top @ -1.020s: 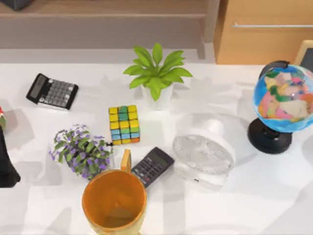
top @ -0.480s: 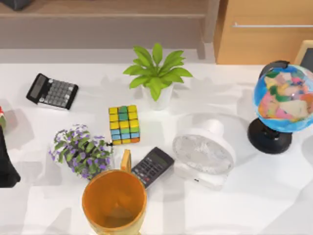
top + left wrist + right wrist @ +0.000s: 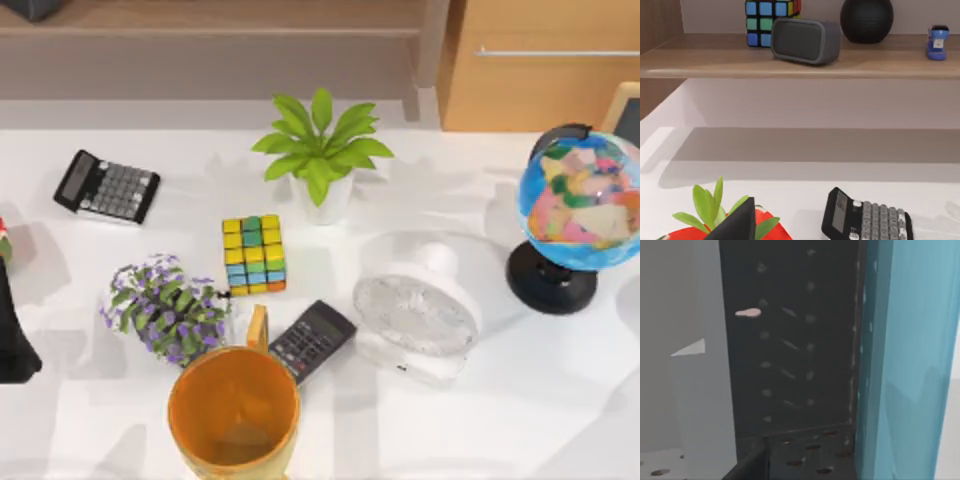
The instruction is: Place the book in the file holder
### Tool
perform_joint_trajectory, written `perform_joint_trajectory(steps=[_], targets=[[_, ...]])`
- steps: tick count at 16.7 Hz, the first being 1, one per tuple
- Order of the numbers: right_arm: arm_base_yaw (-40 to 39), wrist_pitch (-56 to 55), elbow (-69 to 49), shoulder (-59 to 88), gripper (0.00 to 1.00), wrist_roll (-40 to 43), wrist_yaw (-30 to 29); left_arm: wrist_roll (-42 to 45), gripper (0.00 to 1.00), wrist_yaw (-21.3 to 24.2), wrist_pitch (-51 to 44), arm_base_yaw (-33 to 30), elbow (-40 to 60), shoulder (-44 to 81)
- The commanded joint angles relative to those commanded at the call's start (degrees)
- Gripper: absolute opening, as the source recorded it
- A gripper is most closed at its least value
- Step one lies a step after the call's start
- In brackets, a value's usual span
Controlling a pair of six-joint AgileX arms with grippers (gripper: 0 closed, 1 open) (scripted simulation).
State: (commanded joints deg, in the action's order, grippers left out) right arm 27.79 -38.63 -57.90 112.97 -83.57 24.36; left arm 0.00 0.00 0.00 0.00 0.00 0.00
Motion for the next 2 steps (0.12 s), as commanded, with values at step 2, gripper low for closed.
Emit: perform_joint_trajectory(steps=[2], targets=[[0.0, 0.0, 0.0, 0.0, 1.00, 0.0, 0.0, 0.0, 1.00, 0.0, 0.0, 0.0, 0.0, 0.0]])
